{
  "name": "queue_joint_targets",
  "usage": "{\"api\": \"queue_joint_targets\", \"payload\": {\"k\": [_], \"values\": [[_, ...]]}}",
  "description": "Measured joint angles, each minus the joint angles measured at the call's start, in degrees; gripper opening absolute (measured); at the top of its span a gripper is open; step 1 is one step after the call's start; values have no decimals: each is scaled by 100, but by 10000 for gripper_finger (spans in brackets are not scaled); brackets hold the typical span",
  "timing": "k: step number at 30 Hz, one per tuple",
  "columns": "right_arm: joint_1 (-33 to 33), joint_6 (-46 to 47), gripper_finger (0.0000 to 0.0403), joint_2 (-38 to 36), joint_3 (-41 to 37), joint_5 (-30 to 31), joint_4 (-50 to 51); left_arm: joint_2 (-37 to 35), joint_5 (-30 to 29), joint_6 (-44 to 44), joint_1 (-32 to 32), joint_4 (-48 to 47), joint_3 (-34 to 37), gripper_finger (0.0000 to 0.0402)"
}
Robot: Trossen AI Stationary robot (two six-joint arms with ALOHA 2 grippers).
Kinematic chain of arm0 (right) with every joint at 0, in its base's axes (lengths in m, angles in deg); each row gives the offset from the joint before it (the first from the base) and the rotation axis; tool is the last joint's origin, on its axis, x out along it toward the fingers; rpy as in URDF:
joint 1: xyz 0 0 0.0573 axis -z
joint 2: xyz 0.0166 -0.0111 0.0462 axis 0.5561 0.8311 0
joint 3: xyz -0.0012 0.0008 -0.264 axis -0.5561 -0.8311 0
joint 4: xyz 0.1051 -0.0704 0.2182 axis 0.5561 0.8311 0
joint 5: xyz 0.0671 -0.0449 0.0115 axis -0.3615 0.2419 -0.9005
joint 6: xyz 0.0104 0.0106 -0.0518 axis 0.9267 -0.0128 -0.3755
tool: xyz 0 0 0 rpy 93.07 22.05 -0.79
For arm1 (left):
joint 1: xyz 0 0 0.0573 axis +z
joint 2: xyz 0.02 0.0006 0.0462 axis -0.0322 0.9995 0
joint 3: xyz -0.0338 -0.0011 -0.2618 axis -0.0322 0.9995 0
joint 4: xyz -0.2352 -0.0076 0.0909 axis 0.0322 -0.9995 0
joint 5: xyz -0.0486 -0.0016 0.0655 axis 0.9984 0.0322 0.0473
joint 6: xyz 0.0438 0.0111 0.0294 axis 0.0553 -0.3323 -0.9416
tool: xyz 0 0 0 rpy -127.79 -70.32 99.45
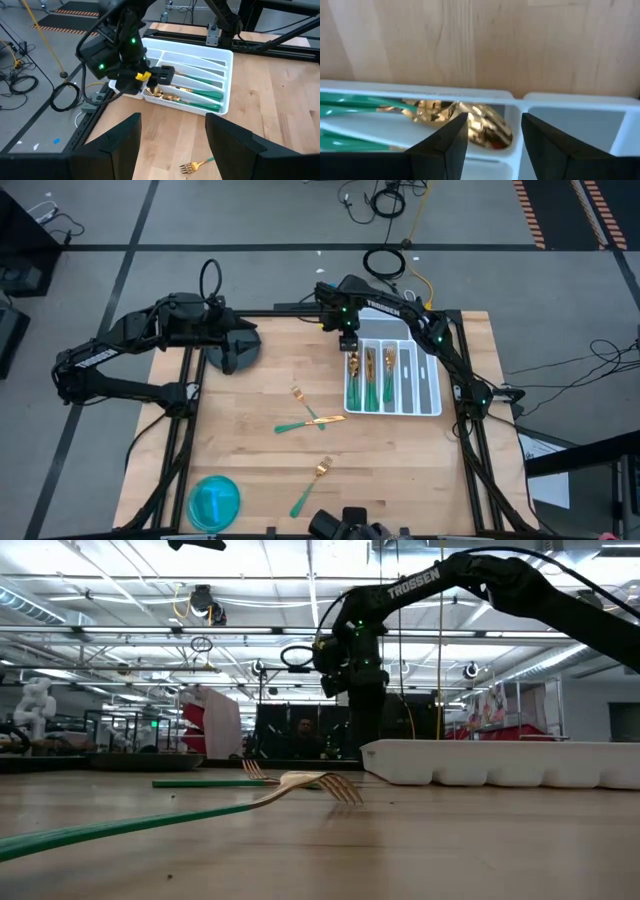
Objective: Sort silverware
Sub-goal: Put the green fork on the silverware organizer
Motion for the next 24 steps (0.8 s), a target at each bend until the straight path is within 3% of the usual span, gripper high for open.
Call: {"api": "queue_joint_targets", "payload": {"k": [9,17,24], "values": [[-307,13,178,-244,396,651,390,0,0,3,-1,-112,0,226],[-1013,583,178,-1306,406,639,499,0,49,63,-4,-334,0,226],[-1765,1349,178,-2424,408,150,460,0,381,302,-112,-28,0,226]]}}
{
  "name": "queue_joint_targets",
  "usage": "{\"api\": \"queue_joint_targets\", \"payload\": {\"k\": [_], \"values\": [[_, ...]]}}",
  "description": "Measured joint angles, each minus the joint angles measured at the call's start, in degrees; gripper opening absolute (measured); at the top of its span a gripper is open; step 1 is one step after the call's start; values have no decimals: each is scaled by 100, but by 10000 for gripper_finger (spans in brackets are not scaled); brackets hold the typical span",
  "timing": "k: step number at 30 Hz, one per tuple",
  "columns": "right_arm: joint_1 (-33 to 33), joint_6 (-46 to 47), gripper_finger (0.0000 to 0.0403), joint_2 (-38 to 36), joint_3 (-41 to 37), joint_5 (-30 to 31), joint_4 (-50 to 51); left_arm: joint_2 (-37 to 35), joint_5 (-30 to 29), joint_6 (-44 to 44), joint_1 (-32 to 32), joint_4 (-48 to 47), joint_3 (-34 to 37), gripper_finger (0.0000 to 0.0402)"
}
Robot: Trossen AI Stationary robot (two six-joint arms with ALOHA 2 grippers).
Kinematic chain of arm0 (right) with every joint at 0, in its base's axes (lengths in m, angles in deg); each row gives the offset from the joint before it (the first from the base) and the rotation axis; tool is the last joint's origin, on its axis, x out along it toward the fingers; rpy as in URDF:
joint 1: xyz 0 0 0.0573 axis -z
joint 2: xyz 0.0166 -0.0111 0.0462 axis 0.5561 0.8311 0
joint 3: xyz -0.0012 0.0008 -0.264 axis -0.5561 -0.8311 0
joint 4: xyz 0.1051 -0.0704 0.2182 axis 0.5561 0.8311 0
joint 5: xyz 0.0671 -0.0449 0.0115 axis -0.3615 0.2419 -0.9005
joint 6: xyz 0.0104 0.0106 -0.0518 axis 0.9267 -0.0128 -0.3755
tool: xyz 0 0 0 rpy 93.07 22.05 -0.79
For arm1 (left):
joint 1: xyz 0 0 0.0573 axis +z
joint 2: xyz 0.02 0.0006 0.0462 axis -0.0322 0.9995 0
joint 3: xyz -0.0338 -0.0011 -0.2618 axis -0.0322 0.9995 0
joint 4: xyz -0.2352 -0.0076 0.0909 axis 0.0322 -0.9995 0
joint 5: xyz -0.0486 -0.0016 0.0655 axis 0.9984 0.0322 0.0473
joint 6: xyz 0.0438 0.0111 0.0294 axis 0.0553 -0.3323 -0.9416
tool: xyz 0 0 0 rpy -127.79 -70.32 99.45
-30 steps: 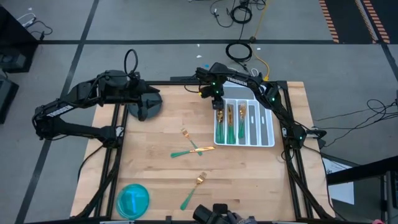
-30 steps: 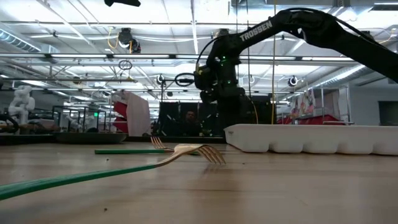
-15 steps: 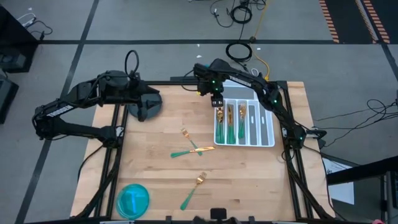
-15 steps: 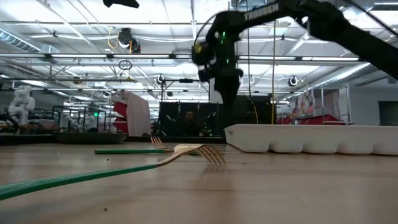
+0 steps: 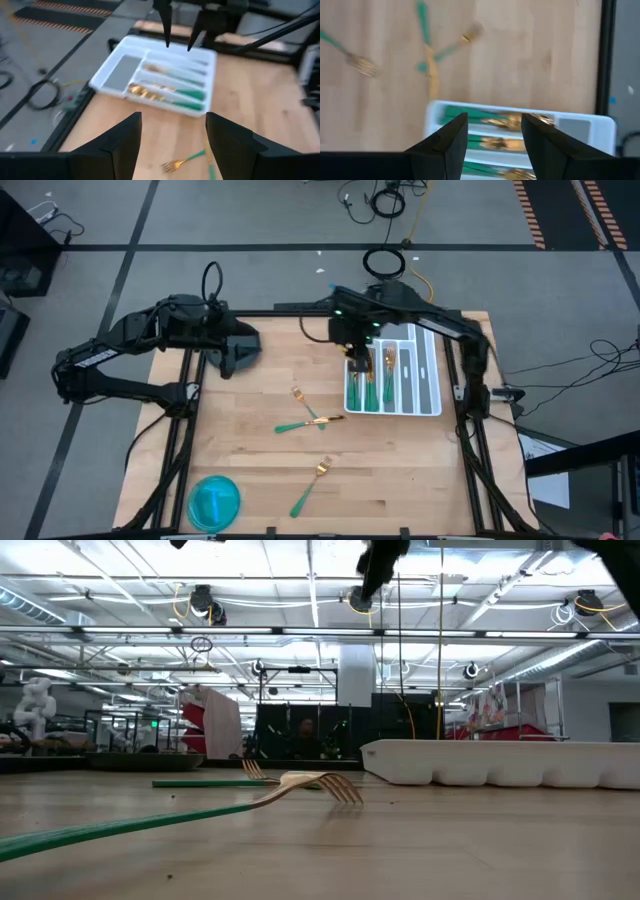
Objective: Sort silverware
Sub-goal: Put the green fork on the silverware organizer
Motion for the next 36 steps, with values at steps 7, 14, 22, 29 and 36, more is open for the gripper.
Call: {"api": "queue_joint_targets", "payload": {"k": [7,14,22,29,36], "values": [[-887,1200,178,-771,2,-178,-119,-2,414,179,-443,469,0,226],[-1824,1473,178,-794,-233,-105,-732,-2,423,403,-928,847,0,226],[-1972,1256,178,-785,-1320,-1605,-2218,-2,424,461,-1406,904,0,226],[-1966,756,178,-776,-2634,-2183,-3621,-2,423,602,-1677,889,0,226],[-2035,417,178,-770,-3734,-1890,-4844,-2,420,587,-1694,749,0,226]]}}
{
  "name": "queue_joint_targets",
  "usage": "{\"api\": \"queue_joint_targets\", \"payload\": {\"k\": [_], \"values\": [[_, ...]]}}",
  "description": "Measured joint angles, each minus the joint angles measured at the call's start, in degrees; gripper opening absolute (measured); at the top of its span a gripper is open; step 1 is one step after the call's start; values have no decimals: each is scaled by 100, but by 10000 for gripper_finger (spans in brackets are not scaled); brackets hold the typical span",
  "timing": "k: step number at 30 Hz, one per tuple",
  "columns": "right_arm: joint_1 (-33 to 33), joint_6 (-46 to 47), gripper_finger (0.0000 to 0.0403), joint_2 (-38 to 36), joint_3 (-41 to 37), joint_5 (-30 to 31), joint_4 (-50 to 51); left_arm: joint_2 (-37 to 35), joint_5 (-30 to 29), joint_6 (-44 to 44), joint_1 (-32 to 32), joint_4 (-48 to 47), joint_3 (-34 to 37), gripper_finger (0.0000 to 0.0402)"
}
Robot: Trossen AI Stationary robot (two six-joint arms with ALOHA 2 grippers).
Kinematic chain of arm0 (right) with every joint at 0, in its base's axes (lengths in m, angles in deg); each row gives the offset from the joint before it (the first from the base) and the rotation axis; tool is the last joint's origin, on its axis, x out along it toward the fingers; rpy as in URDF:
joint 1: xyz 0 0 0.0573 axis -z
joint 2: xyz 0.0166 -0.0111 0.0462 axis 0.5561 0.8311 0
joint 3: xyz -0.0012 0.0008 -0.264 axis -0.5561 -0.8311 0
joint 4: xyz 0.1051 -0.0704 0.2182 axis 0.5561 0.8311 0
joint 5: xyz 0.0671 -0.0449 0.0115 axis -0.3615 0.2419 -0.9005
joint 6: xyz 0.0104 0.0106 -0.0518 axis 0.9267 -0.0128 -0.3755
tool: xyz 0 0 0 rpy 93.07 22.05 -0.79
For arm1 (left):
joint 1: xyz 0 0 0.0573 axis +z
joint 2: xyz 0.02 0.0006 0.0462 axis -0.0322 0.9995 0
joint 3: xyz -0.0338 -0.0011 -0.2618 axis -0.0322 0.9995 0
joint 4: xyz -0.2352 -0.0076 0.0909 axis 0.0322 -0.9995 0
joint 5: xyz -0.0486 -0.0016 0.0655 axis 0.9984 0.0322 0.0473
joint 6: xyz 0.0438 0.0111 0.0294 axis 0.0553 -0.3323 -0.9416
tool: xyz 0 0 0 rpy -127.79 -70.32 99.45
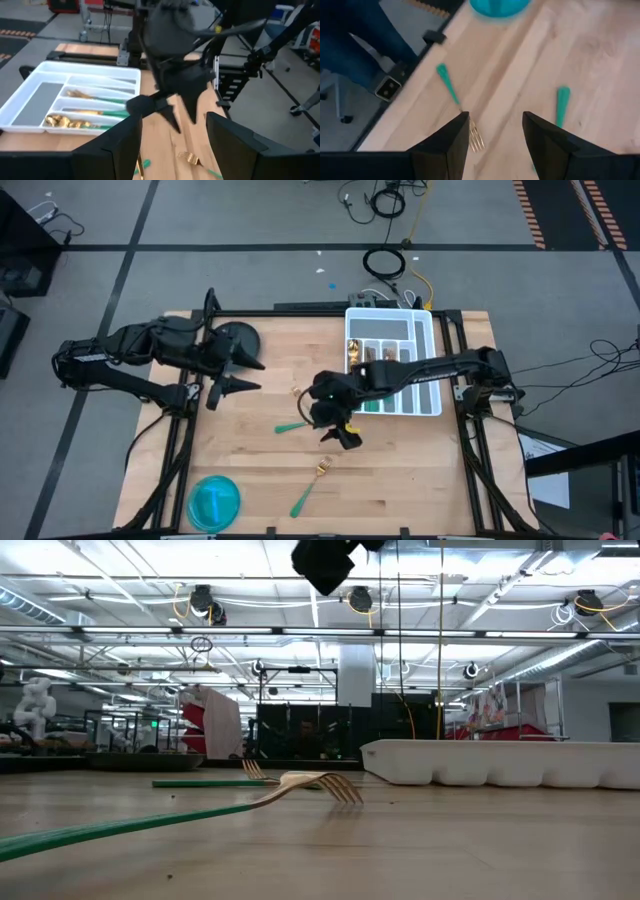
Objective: Sort silverware
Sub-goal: Put the green fork on the silverware organizer
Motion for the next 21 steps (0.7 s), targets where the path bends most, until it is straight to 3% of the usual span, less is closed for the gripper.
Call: {"api": "queue_joint_targets", "payload": {"k": [7,21], "values": [[-130,-134,178,-7,-383,22,-1007,0,-27,0,0,-206,0,226],[-528,-565,178,755,-475,313,-1346,0,-47,1,4,-373,0,226]]}}
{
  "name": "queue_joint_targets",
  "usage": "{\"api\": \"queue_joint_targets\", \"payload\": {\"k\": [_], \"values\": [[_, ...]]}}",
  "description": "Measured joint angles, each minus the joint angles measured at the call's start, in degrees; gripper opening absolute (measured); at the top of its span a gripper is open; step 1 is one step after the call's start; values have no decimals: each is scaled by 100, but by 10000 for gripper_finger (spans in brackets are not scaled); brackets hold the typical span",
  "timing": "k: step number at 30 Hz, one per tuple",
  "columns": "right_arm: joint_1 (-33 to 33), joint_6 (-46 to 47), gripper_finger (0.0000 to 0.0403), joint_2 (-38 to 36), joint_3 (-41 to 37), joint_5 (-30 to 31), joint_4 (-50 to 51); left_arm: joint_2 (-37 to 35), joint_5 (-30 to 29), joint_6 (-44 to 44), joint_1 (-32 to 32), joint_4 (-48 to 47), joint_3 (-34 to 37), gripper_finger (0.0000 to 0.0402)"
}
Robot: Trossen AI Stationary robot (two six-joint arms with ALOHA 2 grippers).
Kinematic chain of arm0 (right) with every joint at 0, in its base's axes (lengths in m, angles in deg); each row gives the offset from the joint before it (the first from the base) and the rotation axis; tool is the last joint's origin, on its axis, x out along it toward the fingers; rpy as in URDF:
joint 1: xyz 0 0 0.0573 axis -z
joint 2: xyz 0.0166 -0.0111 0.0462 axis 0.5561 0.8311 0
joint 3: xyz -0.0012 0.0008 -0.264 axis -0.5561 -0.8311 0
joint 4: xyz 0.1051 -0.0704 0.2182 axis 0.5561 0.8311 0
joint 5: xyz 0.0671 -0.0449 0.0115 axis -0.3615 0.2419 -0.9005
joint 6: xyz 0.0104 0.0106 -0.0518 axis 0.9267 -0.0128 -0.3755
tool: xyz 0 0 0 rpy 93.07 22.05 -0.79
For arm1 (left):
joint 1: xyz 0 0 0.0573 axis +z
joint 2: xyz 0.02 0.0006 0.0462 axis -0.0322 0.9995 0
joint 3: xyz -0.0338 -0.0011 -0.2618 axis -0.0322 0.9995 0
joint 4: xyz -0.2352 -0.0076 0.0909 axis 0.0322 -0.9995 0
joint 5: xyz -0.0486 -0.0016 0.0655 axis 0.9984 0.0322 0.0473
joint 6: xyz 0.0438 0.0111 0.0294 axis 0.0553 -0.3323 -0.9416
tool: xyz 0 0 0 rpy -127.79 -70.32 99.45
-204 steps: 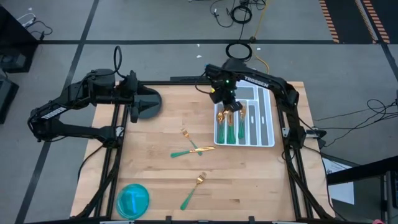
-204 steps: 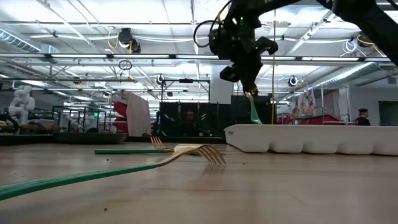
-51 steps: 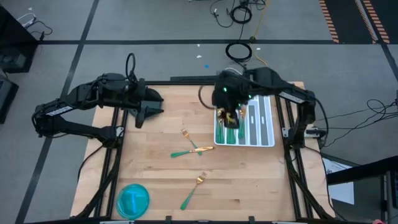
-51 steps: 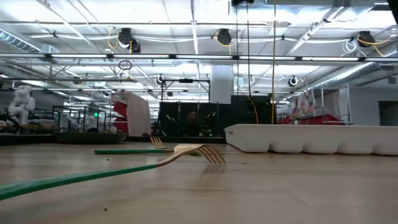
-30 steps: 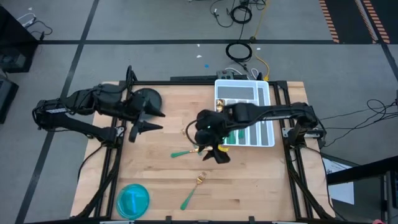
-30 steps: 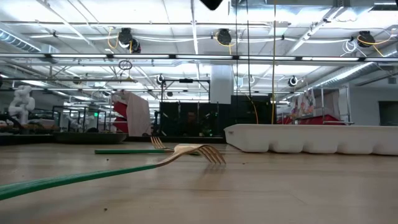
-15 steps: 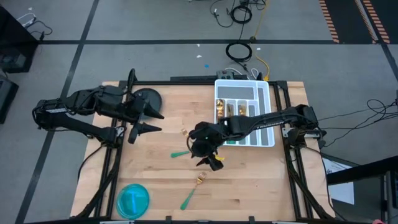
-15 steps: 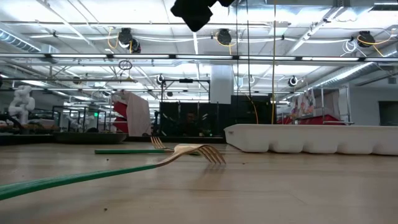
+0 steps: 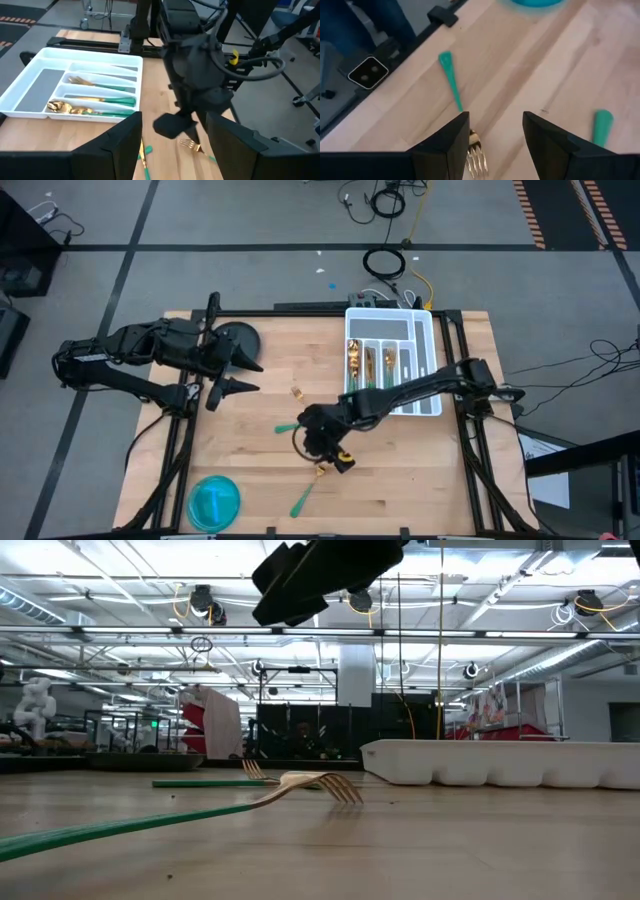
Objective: Sort silverware
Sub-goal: Put the green fork on the silverware organizer
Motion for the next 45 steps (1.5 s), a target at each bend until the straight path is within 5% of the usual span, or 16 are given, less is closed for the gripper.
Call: {"api": "queue_joint_targets", "payload": {"k": [33,37,45], "values": [[-525,-507,176,1255,6,723,279,0,-146,12,0,-114,0,226],[-521,-498,144,1298,7,744,308,0,-161,13,0,-121,0,226],[-521,-437,10,1297,7,755,382,0,-436,6,-4,-130,0,226]]}}
